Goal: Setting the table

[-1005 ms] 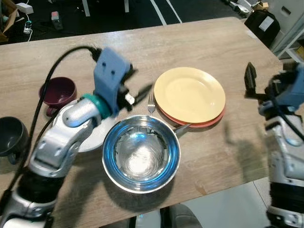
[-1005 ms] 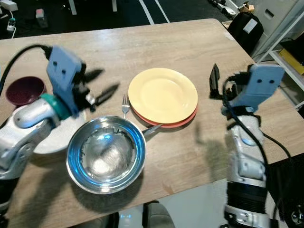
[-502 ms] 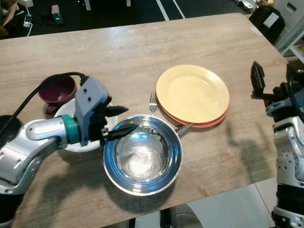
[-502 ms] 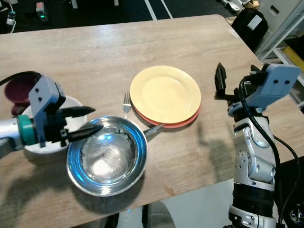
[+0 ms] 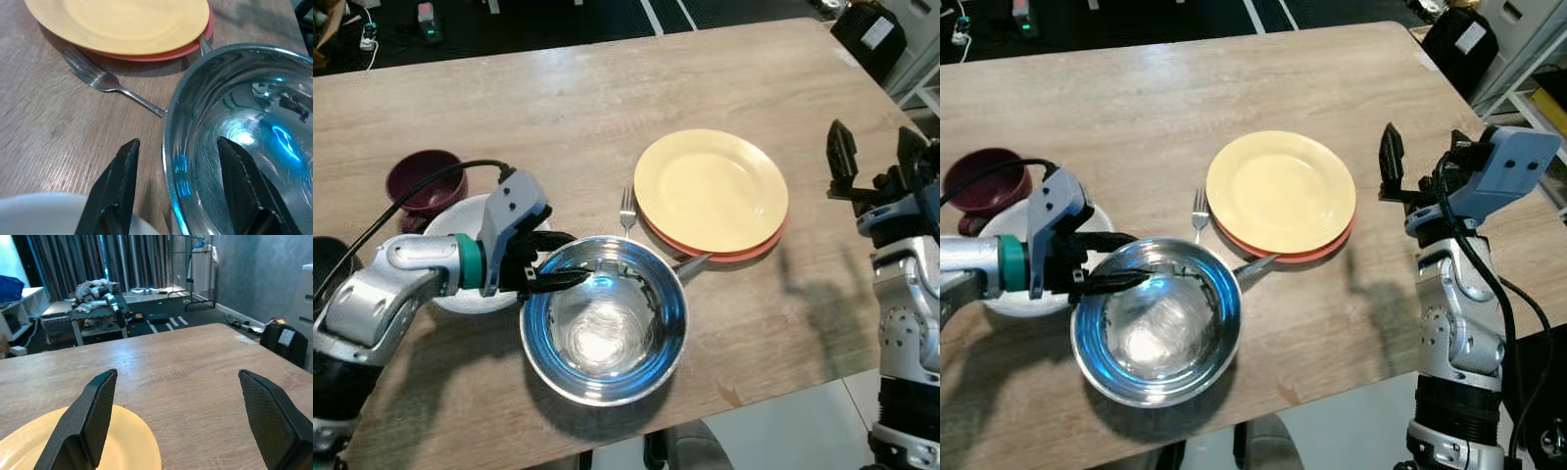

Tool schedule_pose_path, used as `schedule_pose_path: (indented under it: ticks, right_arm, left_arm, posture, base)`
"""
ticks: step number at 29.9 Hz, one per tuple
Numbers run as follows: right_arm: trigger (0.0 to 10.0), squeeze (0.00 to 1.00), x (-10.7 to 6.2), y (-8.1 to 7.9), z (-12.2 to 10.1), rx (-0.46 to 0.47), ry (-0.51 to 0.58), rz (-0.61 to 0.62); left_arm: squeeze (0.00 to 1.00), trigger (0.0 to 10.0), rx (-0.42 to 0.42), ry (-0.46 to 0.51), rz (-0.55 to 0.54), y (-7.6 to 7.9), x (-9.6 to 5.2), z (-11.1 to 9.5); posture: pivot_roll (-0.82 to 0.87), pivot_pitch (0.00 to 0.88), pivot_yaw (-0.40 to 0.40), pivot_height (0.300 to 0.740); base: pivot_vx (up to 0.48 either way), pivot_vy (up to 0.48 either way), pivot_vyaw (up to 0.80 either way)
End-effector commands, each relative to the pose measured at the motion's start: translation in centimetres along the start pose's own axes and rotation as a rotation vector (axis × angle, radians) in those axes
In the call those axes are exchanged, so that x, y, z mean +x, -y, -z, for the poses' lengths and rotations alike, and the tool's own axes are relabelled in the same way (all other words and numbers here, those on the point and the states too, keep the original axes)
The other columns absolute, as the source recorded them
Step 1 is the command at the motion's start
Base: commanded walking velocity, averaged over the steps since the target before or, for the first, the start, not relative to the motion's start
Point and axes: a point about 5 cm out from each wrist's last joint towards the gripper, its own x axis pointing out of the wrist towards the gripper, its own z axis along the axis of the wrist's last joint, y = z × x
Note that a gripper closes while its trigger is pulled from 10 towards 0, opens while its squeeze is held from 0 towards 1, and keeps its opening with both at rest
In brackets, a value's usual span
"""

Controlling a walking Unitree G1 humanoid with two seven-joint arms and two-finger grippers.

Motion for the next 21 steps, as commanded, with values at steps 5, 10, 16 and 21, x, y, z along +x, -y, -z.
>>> schedule_pose_path:
  ticks: [5, 10, 16, 21]
  right_arm:
    - [10.0, 0.0, -2.0, -1.1, 0.8, -0.043, -0.117, -0.271]
    - [10.0, 0.0, -3.2, -1.5, 1.2, -0.047, -0.185, -0.4]
    - [10.0, 0.0, -5.3, -3.4, -0.9, 0.111, -0.171, -0.676]
    - [10.0, 0.0, -5.4, -3.5, -2.4, 0.198, -0.099, -0.74]
  left_arm:
    - [0.0, 1.5, 0.0, -0.055, 0.093, 0.4, 0.9, 1.0]
    - [0.0, 0.0, 0.014, -0.076, 0.118, 0.5, 1.0, 1.4]
    - [0.0, 0.0, 0.044, -0.112, 0.149, 0.7, 1.5, 1.9]
    - [0.0, 0.0, 0.067, -0.146, 0.066, -0.4, 1.5, 2.1]
  posture:
    - [0.11, 0.135, 0.053, 0.74]
    - [0.11, 0.135, 0.053, 0.74]
    - [0.11, 0.126, 0.055, 0.74]
    - [0.11, 0.12, 0.055, 0.74]
  base:
    - [0.0, 0.0, 0.0]
    - [0.0, 0.0, 0.0]
    - [0.0, 0.0, 0.0]
    - [0.0, 0.0, 0.0]
